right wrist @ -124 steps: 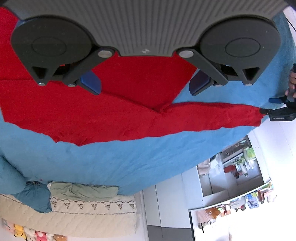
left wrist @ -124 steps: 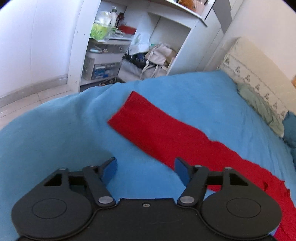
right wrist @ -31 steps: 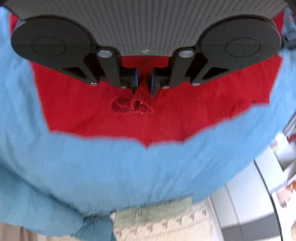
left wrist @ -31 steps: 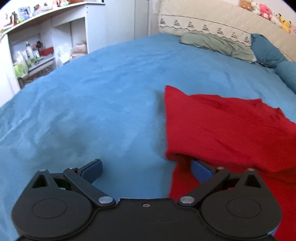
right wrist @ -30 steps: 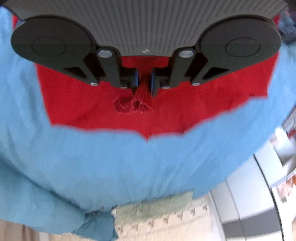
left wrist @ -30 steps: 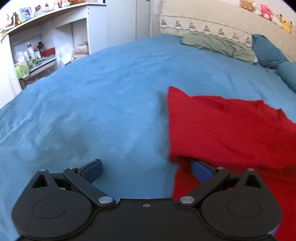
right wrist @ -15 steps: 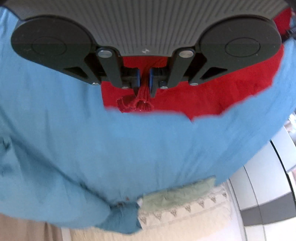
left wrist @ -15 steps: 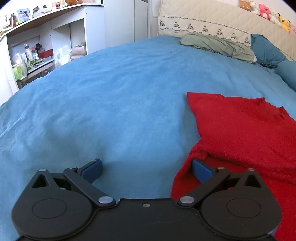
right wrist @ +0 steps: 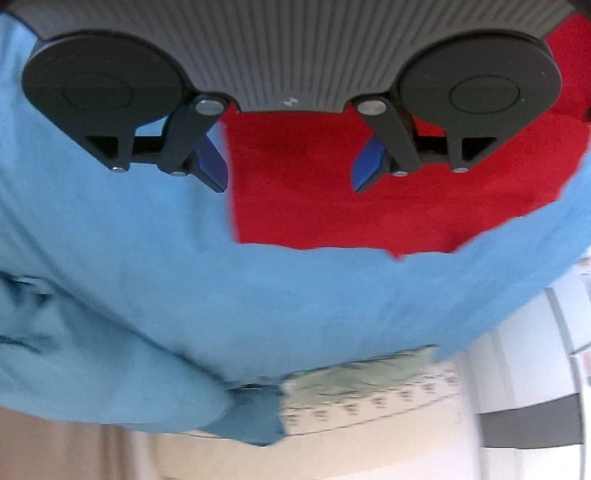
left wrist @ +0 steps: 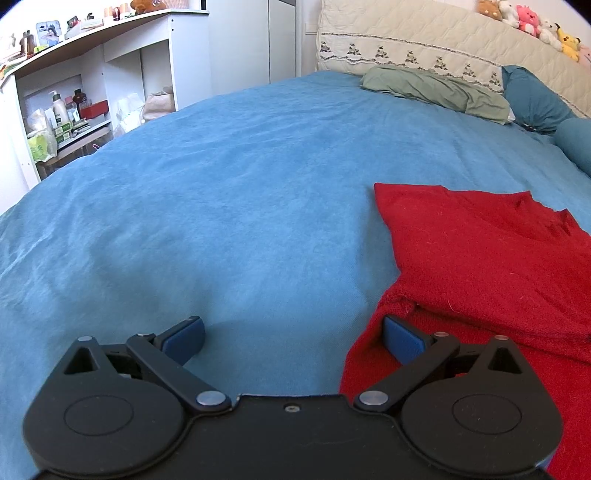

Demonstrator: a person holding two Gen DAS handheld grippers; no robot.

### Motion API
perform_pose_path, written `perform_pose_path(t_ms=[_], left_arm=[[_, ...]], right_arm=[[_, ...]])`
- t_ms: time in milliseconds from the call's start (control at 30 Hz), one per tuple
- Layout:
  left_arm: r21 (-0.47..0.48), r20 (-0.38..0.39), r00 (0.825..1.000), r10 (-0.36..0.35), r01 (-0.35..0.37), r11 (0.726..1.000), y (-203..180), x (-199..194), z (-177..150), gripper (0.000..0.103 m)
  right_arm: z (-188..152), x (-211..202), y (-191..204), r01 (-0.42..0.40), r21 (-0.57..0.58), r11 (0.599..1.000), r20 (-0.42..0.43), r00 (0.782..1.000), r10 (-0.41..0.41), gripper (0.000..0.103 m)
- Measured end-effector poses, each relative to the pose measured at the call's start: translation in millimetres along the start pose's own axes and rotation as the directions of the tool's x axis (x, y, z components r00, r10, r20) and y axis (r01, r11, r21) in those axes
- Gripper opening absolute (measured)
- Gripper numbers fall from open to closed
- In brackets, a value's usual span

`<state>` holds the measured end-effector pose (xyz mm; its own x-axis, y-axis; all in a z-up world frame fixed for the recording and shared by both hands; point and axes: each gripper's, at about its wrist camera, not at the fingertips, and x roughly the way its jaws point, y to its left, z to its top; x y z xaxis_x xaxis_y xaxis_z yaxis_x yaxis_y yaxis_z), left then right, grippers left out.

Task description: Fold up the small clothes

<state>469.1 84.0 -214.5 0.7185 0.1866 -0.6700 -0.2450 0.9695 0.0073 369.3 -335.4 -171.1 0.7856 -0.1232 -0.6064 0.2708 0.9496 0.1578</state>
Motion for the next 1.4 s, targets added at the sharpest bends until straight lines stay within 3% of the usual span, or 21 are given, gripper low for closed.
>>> perform_pose_path(t_ms=[67,167,400,500,633,767,900,1000,1100,1267,1400], left_arm=[[0.000,-0.001,1.000,0.000,0.000,1.000,0.1,0.0,0.2,0.103],[0.000,-0.001,1.000,0.000,0.000,1.000,0.1,-0.1,0.2,0.103],[-0.006,-0.013,1.000,-0.006,0.005,1.000,2.8,-0.6,1.4,0.103],[-0.009,-0.014,1.000,0.000,-0.001,1.000,1.4,-0.8,1.8,0.103],[-0.031,-0.045,0.999,0.013,-0.014,0.999,1.6,-12.1,10.1,0.101],[-0.010,0.064,0.998,0.009,-0.008,1.000,9.1,-77.5,21.5,0.100],[-0.003,0.113,0.991,-0.077,0.078,0.997,22.8,-161.3,36.7,0.102],[-0.001,0.133,0.973,-0.190,0.192,0.981,37.1,-219.4,43.8,0.103],[0.017,0.093,0.959,-0.269,0.268,0.963,48.3,-259.6,39.9,0.103],[0.010,-0.011,0.925,-0.381,0.381,0.925,62.8,-282.9,3.6,0.103],[0.008,-0.088,0.915,-0.394,0.396,0.918,69.8,-281.2,-44.1,0.100]], right_arm=[[-4.2,12.1,0.8,-0.066,0.050,0.997,-0.060,0.996,0.068,0.090],[-12.8,32.1,-3.3,-0.050,0.108,0.993,-0.145,0.987,0.065,0.090],[-7.8,23.5,-9.5,0.001,0.096,0.995,-0.137,0.990,0.012,0.090],[-0.1,1.7,-18.6,0.022,0.098,0.995,-0.127,0.992,-0.009,0.090],[14.3,-67.7,-37.4,-0.024,0.104,0.994,-0.061,0.998,0.031,0.090],[24.0,-148.4,-35.7,0.012,0.026,1.000,0.029,1.000,-0.012,0.096],[15.7,-217.9,-28.6,0.020,-0.055,0.998,0.098,0.995,-0.014,0.097],[5.8,-255.9,-25.2,0.007,-0.081,0.997,0.120,0.993,0.003,0.097],[-12.9,-288.4,-25.3,0.009,-0.102,0.995,0.108,0.994,0.002,0.097],[-58.3,-314.9,-25.6,-0.010,-0.125,0.992,0.037,0.999,0.015,0.097],[-102.6,-314.4,-28.8,-0.015,-0.142,0.990,-0.042,0.999,0.009,0.097]])
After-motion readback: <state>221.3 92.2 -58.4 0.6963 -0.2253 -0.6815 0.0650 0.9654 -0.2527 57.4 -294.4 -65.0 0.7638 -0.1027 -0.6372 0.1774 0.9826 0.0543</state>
